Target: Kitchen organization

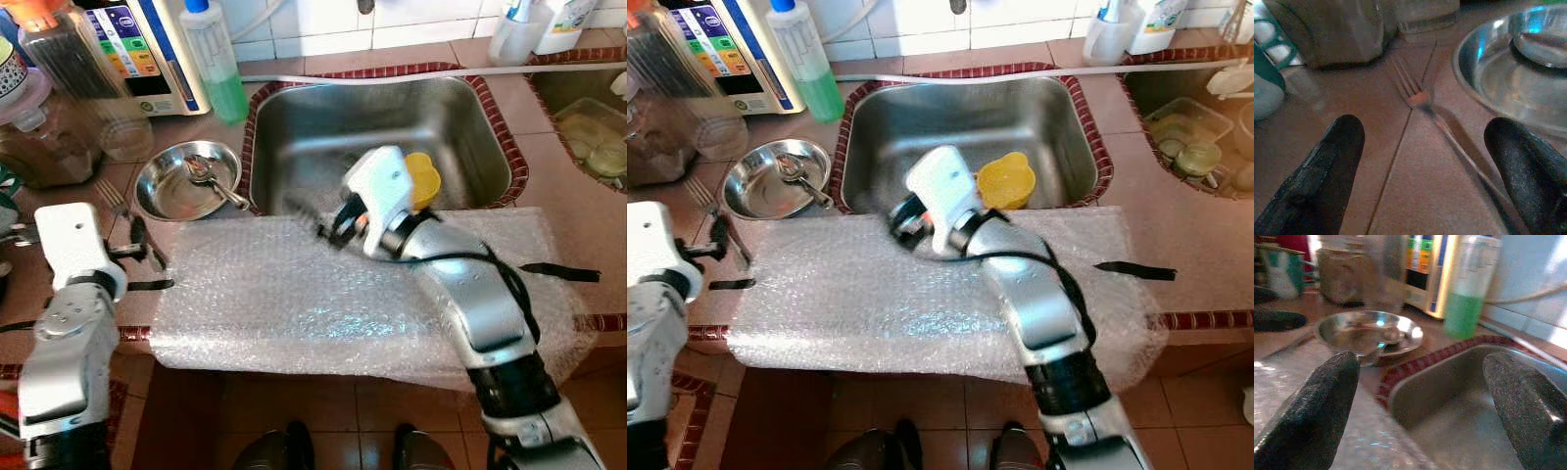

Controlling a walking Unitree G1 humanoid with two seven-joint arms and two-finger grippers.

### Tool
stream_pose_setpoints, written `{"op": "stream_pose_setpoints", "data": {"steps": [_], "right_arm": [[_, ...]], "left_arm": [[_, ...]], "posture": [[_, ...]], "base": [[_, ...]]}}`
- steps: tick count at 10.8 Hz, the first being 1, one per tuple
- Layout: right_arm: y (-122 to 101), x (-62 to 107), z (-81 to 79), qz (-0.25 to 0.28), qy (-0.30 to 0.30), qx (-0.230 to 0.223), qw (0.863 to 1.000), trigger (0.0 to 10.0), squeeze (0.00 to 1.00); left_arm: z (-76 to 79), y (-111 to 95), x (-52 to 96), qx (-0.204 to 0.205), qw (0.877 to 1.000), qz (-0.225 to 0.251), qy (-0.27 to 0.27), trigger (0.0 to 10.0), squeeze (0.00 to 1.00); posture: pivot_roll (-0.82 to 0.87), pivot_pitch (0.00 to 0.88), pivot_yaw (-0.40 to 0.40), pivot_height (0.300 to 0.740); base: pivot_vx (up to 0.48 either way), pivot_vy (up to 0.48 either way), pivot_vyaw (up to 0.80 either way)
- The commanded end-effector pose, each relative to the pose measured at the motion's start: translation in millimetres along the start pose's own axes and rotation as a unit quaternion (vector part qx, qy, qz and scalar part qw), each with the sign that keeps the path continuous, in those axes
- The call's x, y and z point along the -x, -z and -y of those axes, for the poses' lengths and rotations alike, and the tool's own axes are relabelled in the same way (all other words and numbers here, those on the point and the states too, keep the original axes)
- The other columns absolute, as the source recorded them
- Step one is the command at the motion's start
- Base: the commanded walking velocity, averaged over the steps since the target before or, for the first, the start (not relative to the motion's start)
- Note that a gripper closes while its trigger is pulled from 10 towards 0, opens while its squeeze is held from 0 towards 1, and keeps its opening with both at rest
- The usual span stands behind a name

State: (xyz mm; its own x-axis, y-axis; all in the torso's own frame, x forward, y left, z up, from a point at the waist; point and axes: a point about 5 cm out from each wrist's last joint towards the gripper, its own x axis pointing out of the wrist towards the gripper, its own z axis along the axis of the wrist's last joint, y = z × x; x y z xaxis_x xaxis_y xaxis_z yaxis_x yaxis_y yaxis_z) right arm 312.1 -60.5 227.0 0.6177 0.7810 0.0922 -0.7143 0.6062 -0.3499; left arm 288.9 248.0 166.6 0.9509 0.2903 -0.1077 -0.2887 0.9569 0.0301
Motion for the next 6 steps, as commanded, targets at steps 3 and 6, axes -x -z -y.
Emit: {"op": "stream_pose_setpoints", "data": {"steps": [3, 6], "right_arm": [[-12.5, 0.5, -12.3, 0.014, -0.037, -0.001, 0.999, 10.0, 0.00], [-21.8, 4.2, -22.8, 0.022, -0.082, -0.012, 0.996, 10.0, 0.00]], "left_arm": [[-0.7, 8.4, -3.9, -0.005, 1.000, -0.019, 0.003, 10.0, 0.00], [1.5, 10.9, -12.0, -0.003, 1.000, -0.021, 0.001, 10.0, 0.00]], "posture": [[-0.12, 0.222, 0.162, 0.740], [-0.13, 0.223, 0.160, 0.740]], "base": [[0.000, 0.000, 0.00], [0.000, 0.000, 0.00]]}}
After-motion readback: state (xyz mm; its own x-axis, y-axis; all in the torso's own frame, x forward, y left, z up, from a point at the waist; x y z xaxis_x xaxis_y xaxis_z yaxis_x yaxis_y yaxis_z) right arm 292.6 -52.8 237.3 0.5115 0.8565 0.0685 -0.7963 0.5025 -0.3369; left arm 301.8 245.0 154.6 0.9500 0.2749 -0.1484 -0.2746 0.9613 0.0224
